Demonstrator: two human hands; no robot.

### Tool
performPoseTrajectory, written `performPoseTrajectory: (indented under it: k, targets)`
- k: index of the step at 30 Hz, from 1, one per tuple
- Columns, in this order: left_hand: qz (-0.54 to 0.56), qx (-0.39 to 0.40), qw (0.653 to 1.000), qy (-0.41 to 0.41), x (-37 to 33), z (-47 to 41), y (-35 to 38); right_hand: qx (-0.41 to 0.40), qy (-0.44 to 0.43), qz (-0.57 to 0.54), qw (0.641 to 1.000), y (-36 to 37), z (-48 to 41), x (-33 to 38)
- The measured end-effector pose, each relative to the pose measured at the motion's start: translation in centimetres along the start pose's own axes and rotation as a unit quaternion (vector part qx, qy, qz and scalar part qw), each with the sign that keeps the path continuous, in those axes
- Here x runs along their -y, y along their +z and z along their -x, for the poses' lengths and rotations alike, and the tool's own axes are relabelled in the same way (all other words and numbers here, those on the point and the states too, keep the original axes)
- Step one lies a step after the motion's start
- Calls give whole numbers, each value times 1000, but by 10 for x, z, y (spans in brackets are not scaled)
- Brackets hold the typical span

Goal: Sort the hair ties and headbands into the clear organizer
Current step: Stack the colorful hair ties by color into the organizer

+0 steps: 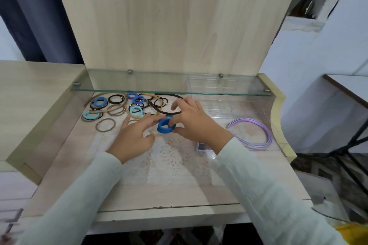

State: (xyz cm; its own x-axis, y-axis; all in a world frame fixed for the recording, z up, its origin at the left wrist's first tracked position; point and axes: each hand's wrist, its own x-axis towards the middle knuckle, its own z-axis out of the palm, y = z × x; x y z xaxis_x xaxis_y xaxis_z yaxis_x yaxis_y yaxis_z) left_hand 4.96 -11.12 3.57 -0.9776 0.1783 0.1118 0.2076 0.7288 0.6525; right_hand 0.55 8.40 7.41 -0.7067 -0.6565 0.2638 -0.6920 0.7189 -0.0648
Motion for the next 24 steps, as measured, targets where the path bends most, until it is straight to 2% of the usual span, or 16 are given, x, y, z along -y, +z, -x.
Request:
performPoseTrajectory:
  k: [4,17,24]
  targets:
    - [43,3,999,5,-14,-7,7,-21,15,6,1000,-9,8,-14]
    - [79,64,994,50,-61,-44,43,9,76,67,995,-45,44,-64]
    - [45,76,995,54,-67,-67,60,38,131,94,986,-50,56,-86]
